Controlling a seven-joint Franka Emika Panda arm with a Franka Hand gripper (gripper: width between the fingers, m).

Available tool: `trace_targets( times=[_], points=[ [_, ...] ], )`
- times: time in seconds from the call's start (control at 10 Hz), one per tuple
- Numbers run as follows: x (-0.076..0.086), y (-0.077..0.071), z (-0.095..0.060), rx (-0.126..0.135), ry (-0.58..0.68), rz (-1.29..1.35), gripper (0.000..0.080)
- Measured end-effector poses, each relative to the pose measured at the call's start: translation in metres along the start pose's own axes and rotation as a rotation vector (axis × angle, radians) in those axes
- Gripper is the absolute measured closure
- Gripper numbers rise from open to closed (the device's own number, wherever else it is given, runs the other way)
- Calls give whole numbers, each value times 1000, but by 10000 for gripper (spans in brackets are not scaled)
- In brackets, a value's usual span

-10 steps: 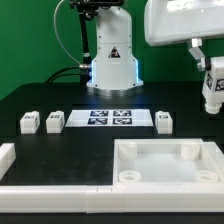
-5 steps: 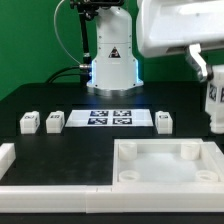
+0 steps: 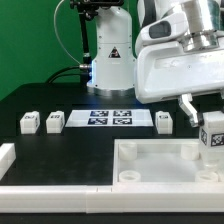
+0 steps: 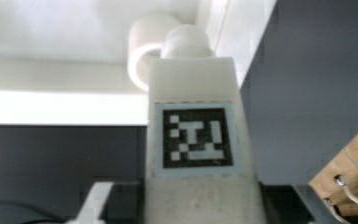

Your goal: Assemble one leg

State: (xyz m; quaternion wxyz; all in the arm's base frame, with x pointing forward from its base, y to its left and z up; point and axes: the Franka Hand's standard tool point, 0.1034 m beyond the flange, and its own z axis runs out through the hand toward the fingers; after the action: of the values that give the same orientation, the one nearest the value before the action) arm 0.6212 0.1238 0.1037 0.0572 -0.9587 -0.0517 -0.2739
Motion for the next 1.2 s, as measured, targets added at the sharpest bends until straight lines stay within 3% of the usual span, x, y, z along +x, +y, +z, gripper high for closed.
trace_targets(
  times=[0.2,0.5,1.2],
  points=[
    [8,8,3,-7,11,-15,508],
    [3,14,8,-11,11,-29,508],
    [-4,10,12,-25,61,-2,507]
  ],
)
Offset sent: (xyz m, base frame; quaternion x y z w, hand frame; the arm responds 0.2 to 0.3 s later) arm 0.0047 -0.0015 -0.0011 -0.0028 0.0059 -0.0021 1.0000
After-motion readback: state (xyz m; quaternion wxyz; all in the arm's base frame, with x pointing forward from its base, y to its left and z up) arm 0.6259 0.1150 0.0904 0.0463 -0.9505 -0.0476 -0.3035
